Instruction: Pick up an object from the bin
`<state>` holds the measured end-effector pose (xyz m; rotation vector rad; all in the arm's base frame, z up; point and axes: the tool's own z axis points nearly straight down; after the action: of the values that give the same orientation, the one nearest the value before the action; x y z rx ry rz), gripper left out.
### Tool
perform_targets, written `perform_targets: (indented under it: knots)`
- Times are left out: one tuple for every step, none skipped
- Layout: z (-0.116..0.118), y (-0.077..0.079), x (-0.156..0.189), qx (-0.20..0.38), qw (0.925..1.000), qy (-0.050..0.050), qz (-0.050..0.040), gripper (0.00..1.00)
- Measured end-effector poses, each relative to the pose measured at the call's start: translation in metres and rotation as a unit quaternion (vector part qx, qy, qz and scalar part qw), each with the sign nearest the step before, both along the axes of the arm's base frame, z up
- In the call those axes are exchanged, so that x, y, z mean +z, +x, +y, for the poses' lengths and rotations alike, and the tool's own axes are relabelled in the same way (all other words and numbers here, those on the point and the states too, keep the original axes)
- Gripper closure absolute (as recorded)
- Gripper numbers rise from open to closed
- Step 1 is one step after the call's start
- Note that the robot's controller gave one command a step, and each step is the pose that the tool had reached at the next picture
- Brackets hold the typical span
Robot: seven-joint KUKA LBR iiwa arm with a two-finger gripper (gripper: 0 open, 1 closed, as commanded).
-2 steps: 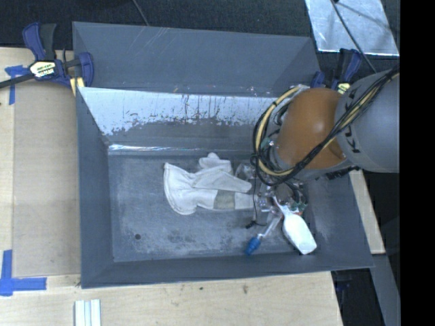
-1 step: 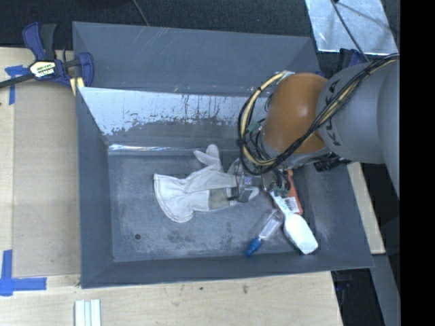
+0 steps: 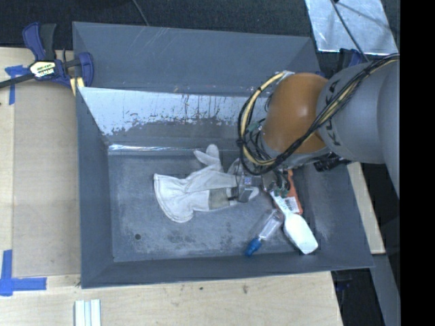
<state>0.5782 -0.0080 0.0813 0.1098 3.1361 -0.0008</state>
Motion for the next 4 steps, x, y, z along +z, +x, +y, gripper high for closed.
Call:
perform_targets:
  knots:
    - [-0.024,0.032,0.153,0.013,0.9999,0.0,-0.0017,1.0]
    - [-0.023,0.032,0.152,0.014,0.9999,0.0,-0.0002,0.0]
    - [-0.023,0.032,0.152,0.014,0.9999,0.0,-0.0002,0.0]
    - [-0.002,0.037,0.101,0.044,0.999,0.0,-0.0032,0.0]
